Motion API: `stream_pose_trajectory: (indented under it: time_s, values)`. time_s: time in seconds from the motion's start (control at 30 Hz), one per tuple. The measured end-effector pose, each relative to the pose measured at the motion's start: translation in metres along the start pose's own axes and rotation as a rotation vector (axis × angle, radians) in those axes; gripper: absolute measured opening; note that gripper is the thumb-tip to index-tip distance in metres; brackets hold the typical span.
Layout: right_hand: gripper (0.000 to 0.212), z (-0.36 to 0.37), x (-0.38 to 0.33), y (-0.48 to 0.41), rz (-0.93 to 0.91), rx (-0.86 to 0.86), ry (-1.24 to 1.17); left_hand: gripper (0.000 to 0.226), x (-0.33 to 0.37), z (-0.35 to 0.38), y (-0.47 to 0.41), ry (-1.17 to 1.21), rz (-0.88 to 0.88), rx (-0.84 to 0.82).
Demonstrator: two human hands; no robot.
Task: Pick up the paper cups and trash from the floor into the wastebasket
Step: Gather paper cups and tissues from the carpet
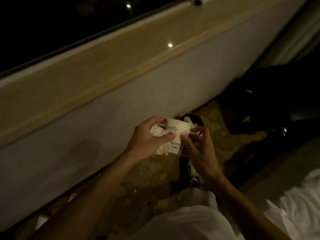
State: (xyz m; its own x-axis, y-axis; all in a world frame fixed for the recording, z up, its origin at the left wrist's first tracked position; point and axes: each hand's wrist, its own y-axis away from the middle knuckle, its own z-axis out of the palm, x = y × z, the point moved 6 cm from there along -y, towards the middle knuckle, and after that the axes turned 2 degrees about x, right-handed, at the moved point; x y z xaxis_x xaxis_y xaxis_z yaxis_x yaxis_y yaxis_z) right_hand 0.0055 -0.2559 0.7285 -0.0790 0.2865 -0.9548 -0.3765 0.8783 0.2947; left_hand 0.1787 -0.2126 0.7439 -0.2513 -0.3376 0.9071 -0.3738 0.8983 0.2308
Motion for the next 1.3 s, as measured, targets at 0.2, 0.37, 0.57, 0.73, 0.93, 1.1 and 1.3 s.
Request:
stream_pose_trajectory:
  time_s: [0.2,0.37,0.57,0.73,0.93,1.1,1.3]
  values:
    - [0.034,-0.107,0.078,-0.091,0.161,0.075,0.022,0.042,-0.051,0.145,-0.117,0.005,-0.227,-0.146]
    - [0.026,-0.159,0.146,-0.196,0.379,0.044,-0.044,0.035,-0.116,0.218,-0.211,0.118,-0.473,-0.119]
    - [0.038,-0.187,0.249,-0.338,0.382,-0.067,0.097,0.035,-0.232,0.287,-0.328,0.185,-0.641,-0.023]
    - [0.05,-0.203,0.359,-0.419,0.451,-0.067,0.186,0.04,-0.342,0.341,-0.394,0.133,-0.681,-0.038]
    - [0.058,-0.208,0.437,-0.478,0.424,-0.102,0.3,0.022,-0.405,0.365,-0.445,-0.041,-0.5,-0.016]
    - [0.056,-0.198,0.473,-0.504,0.332,-0.222,0.656,0.03,-0.437,0.366,-0.463,-0.279,-0.336,0.096]
    - [0.045,-0.197,0.485,-0.51,0.323,-0.173,0.685,0.058,-0.471,0.385,-0.453,-0.529,-0.418,-0.112]
